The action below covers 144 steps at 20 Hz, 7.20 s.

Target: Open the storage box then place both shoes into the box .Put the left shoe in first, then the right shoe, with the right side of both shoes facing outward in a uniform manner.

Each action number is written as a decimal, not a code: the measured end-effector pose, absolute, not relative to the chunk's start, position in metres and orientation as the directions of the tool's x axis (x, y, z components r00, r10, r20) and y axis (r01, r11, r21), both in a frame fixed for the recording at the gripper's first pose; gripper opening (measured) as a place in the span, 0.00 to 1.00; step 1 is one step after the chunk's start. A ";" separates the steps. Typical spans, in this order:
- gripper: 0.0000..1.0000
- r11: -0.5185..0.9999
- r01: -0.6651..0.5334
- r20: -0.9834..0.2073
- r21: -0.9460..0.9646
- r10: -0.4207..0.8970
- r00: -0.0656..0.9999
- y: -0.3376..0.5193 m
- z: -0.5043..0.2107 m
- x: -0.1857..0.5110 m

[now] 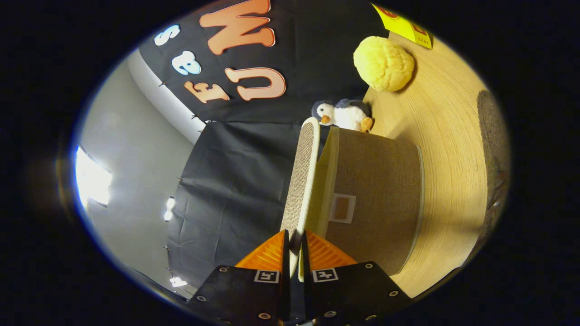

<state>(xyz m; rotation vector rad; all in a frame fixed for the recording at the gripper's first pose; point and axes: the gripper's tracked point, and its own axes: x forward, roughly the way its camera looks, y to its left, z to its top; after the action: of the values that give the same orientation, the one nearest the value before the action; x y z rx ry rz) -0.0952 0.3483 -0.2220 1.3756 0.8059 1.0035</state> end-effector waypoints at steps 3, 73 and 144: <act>0.05 -0.054 -0.133 0.103 0.990 0.915 0.389 0.353 -0.195 -0.090; 0.99 0.990 -0.121 -0.559 0.074 0.142 0.817 0.093 -0.215 -0.045; 0.03 0.992 -0.107 -0.966 0.064 0.089 0.241 0.489 -0.362 -0.033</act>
<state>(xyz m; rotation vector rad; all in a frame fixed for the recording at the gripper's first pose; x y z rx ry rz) -0.0328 0.4889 -0.3620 -0.0159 1.3203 0.1335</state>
